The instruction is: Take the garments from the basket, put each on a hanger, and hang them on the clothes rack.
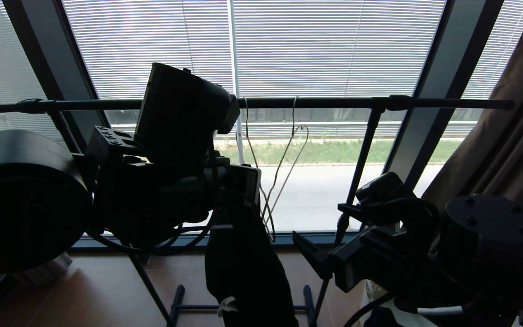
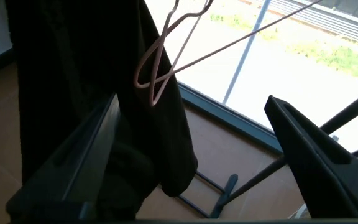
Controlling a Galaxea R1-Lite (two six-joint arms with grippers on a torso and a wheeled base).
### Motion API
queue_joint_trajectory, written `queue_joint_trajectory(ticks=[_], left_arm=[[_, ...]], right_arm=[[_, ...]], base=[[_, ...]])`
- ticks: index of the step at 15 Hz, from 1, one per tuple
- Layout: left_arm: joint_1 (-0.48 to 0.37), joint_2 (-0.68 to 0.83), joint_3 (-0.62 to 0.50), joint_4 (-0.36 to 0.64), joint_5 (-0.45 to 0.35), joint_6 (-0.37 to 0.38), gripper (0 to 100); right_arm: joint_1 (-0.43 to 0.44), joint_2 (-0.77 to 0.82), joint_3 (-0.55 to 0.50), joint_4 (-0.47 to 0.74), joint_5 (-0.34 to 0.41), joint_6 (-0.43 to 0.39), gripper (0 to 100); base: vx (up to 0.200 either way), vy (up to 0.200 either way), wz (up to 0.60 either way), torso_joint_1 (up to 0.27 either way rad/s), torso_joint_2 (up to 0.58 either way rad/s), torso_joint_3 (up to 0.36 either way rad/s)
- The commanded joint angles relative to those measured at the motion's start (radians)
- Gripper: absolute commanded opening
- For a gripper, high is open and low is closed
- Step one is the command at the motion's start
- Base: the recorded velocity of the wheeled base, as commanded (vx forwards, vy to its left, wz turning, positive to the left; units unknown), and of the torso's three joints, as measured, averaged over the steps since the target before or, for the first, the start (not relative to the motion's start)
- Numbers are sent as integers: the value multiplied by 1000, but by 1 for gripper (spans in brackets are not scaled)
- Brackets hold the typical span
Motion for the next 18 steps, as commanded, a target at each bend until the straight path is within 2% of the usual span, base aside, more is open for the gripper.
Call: queue_joint_trajectory(ticks=[1,3,7,10,11,13,15,18], left_arm=[[5,0,-8,0,1,0,0],[6,0,-8,0,1,0,0],[6,0,-8,0,1,-2,0],[6,0,-8,0,-1,-3,0],[6,0,-8,0,-1,-3,0],[6,-8,-8,0,-1,-3,0],[6,-27,0,1,-2,-3,0],[11,-42,15,3,-7,-5,0]], right_arm=[[-6,-47,3,1,7,0,100],[27,-20,9,2,56,-1,100],[112,80,-4,-2,50,-6,100],[124,171,-19,-12,44,-4,100],[119,188,-20,-15,35,-4,100],[58,220,-14,-16,2,0,100],[-31,229,9,-16,-2,3,100],[-82,218,41,-33,2,8,100]], base=[[0,0,0,0,0,0],[0,0,0,0,0,0],[0,0,0,0,0,0],[0,0,0,0,0,0],[0,0,0,0,0,0],[0,0,0,0,0,0],[0,0,0,0,0,0],[0,0,0,0,0,0]])
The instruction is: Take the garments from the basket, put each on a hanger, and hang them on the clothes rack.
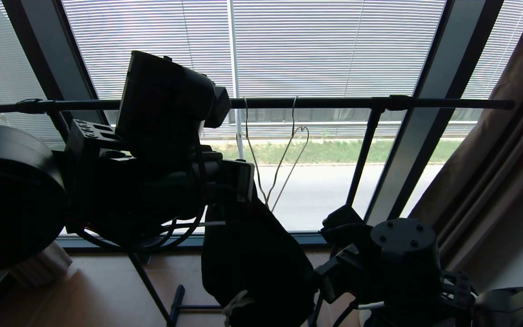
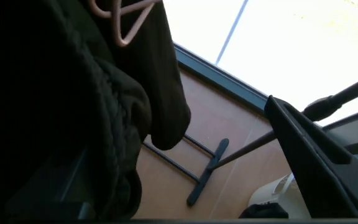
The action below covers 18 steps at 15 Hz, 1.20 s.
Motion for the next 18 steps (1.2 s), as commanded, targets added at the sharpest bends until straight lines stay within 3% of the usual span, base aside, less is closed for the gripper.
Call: queue_joint_trajectory(ticks=[1,9,10,12,16,17,18], left_arm=[[1,-10,14,1,-1,0,0],[7,-26,42,1,-6,1,0],[7,-26,46,1,-7,0,0],[7,-27,65,-1,-7,0,0],[-1,-62,171,-7,-10,-3,0],[-4,-65,197,-7,-10,-3,100],[-7,-76,235,-7,-12,-2,100]], right_arm=[[-24,6,22,-30,2,2,100],[-95,13,37,-65,12,19,100],[-98,13,37,-65,12,19,0],[-113,13,31,-66,10,28,0],[-245,-66,13,-63,35,25,0],[-267,-86,2,-59,48,23,0],[-283,-106,-10,-56,53,23,0]], base=[[0,0,0,0,0,0],[0,0,0,0,0,0],[0,0,0,0,0,0],[0,0,0,0,0,0],[0,0,0,0,0,0],[0,0,0,0,0,0],[0,0,0,0,0,0]])
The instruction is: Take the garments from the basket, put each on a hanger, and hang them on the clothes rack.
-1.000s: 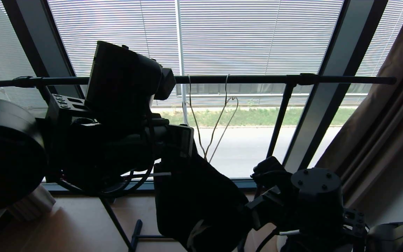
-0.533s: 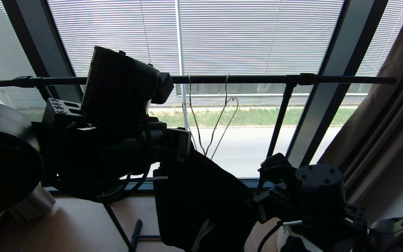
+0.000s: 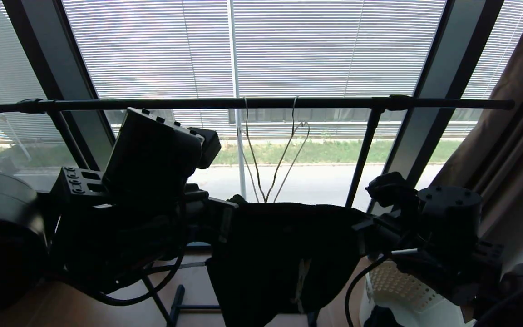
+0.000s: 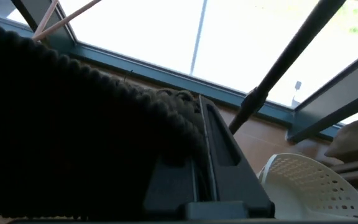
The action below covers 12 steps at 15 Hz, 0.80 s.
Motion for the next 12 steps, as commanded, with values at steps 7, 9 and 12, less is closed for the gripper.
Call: queue_joint_trajectory(ticks=[7,9,12], left_arm=[[3,-79,80,-2,-90,4,100],[20,-38,68,-7,-92,2,100],[49,57,28,-65,-92,0,100]], right_arm=[[-77,-160,-34,34,5,-36,0],[-77,-191,-21,32,5,-60,0],[-77,-206,-18,32,5,-83,0]], base=[[0,0,0,0,0,0],[0,0,0,0,0,0],[0,0,0,0,0,0]])
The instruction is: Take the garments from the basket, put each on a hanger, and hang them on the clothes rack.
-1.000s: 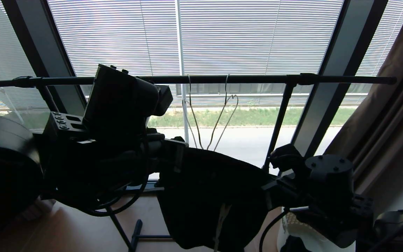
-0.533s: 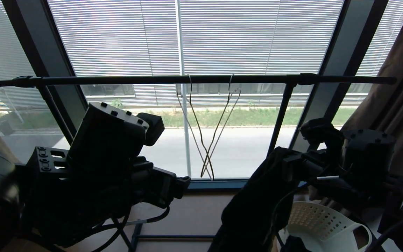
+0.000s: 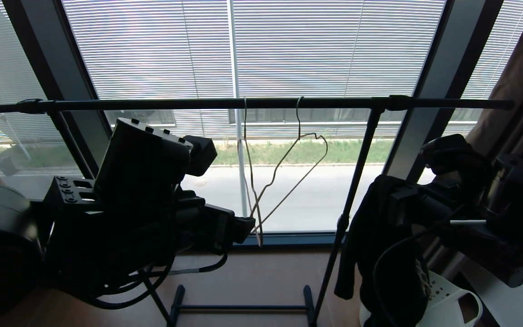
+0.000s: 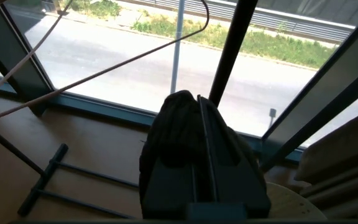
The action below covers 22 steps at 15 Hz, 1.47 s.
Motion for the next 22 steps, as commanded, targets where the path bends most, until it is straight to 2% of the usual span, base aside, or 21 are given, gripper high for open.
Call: queue_joint_trajectory(ticks=[1,4,8,11,15,18,22], left_arm=[[15,77,-24,-19,-1,-1,100],[12,143,-57,-25,-1,1,100],[13,266,-163,-25,-1,-1,100],[19,304,-186,-25,6,-2,100],[72,246,-176,-25,4,-24,100],[72,183,-127,-25,1,-27,100],[92,169,-125,-25,1,-25,100]], right_arm=[[0,-17,2,0,0,-1,0],[0,-12,-1,0,0,-1,0],[0,-9,-1,0,0,-1,0],[0,-9,0,-2,-2,-1,0],[0,-8,0,-2,-2,-10,0],[0,-8,0,-2,-2,-10,0],[0,-8,2,-2,-2,-10,0]], base=[[0,0,0,0,0,0],[0,0,0,0,0,0],[0,0,0,0,0,0],[0,0,0,0,0,0],[0,0,0,0,0,0],[0,0,0,0,0,0],[0,0,0,0,0,0]])
